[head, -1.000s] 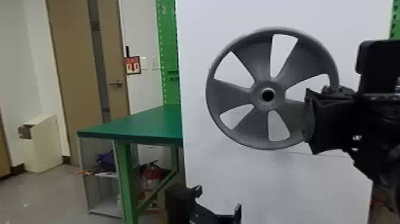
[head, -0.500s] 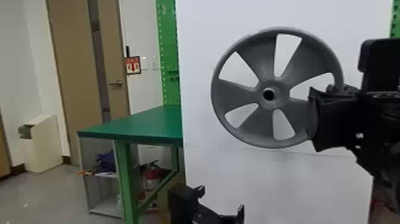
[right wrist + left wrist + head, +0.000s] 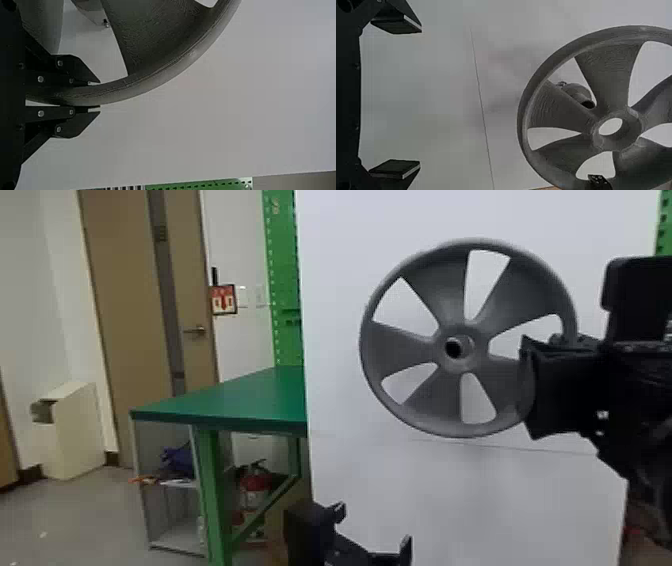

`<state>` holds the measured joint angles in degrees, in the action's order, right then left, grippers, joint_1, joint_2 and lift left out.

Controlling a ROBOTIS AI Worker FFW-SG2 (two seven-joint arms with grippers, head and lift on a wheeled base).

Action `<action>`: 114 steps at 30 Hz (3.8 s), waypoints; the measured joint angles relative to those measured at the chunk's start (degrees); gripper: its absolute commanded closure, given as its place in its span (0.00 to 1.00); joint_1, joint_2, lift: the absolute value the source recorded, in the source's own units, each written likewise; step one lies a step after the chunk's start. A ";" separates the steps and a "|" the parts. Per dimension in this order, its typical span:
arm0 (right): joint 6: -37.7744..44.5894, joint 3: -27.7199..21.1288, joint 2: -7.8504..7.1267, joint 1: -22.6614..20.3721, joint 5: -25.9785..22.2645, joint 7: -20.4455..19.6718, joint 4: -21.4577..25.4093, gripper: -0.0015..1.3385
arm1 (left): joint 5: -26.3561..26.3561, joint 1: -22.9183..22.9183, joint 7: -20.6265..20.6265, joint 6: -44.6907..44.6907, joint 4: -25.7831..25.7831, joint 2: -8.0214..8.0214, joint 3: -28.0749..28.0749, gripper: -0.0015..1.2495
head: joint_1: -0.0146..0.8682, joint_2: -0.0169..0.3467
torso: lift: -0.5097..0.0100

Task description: Hold the wheel and insert it

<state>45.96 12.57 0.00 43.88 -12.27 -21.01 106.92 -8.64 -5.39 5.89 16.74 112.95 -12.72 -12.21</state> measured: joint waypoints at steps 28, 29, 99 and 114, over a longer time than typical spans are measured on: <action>7.95 -0.72 0.00 3.03 -5.22 -3.42 -0.49 0.83 | 0.20 0.11 -0.69 0.02 -0.28 -0.70 -0.61 0.07 | 0.22 1.00 | 0.04; 7.99 -0.70 0.00 3.08 -5.20 -3.57 -0.52 0.83 | 0.20 0.11 -0.70 0.02 -0.28 -0.71 -0.61 0.07 | 0.22 1.00 | 0.04; 0.19 2.57 0.00 8.99 -2.19 -3.69 -14.17 0.83 | 0.02 -0.96 -1.41 -0.04 -0.63 -0.76 -0.94 0.07 | 0.22 1.00 | 0.04; -1.16 3.22 0.00 9.99 -1.50 -3.68 -15.94 0.83 | -0.04 -1.33 -1.41 -0.04 -0.71 -0.95 -1.18 0.07 | 0.22 1.00 | 0.04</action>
<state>44.81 15.79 0.00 53.86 -13.77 -24.70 90.97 -8.68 -6.71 4.48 16.70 112.24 -13.67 -13.39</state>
